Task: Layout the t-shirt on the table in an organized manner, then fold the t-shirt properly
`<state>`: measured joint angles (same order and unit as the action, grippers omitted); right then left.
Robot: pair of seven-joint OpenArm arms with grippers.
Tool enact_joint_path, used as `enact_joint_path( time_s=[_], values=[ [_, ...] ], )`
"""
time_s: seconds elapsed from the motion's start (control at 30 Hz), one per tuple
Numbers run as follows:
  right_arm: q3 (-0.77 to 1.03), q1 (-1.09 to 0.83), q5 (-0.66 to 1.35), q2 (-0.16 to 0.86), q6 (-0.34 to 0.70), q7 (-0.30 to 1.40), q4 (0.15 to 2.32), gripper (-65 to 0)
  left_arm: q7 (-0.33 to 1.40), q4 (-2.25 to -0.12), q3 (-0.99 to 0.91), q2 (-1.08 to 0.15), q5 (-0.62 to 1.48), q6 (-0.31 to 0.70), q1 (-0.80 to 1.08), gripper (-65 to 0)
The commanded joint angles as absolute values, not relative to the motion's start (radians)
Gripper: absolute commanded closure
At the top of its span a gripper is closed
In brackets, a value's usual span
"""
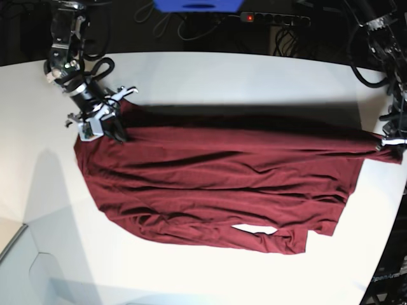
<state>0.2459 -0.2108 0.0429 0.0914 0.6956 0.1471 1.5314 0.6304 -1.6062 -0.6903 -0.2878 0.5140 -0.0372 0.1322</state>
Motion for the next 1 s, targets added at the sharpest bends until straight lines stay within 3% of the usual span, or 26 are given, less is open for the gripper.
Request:
enact_joint_path(
  time_s=[0.0,0.27,0.4,0.6,0.97],
  values=[
    [0.248,-0.186,0.042,0.101,0.698,0.117,1.537,-2.3,0.607,-1.595,-0.693,-0.305,0.518,-0.038,0.11,0.0],
    [0.249,-0.2,0.013,0.093,0.698,0.117,1.583,-22.0,0.608,-1.529,-0.661,-0.305,0.519,-0.038,0.059,0.0],
    [0.249,-0.242,0.013,0.059,0.698,0.117,1.67,-28.9,0.607,-1.537,-0.636,-0.305,0.515,-0.038,0.059,0.0],
    [0.188,-0.335,0.013,0.03,0.698,0.117,1.732,-31.1,0.605,-1.537,-0.638,-0.305,0.513,-0.038,0.056,0.0],
    [0.039,-0.283,0.007,0.031,0.698,0.117,1.555,-31.5,0.604,-1.537,-0.644,-0.315,0.512,-0.038,0.056,0.0]
  ],
)
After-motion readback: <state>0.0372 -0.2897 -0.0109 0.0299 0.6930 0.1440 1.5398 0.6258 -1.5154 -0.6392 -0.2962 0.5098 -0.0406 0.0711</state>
